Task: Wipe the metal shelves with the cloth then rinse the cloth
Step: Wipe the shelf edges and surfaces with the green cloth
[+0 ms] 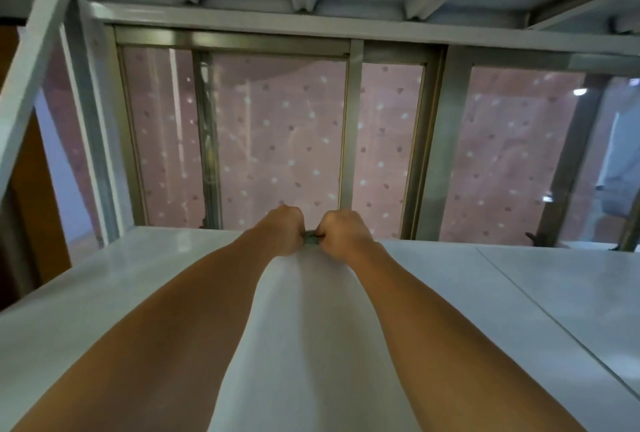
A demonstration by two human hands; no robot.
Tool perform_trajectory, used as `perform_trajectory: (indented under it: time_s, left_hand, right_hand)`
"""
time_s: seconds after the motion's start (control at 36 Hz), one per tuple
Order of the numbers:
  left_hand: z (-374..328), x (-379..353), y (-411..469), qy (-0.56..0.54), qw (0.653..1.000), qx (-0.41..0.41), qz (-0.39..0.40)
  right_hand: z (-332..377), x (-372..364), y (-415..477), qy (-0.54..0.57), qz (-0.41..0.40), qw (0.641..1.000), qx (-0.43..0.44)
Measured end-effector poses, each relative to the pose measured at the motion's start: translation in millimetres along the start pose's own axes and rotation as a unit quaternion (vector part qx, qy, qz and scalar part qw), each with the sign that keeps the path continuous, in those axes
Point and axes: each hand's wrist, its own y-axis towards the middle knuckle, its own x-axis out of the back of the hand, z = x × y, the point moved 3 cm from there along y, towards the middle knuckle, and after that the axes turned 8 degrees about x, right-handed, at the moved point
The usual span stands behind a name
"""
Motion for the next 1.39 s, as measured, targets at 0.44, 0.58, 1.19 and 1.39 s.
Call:
perform_trajectory:
  time_s: [0.44,0.58,1.19,1.39]
  left_hand:
    - [56.0,22.5,-96.3,0.013,1.000,-0.016,-0.008]
    - [64.2,33.6,-147.9,0.020,0.999,-0.032,0.005]
    - [126.3,86.9,-325.5,0.008,0.999,-0.050,-0.012]
    - [141.5,102.6,-335.8,0.034,0.999,-0.020,-0.015]
  right_hand:
    - [99.7,15.3,-83.8,-0.012,-0.026,0.999,-0.015]
    - [134.1,26.1,-128.5,-0.023,-0.029,0.999,-0.032]
    - [279.0,58.5,-250.6,-0.052,0.002,0.998,-0.036]
    - [300.5,54.5,-248.7,-0.047,0.014,0.999,-0.015]
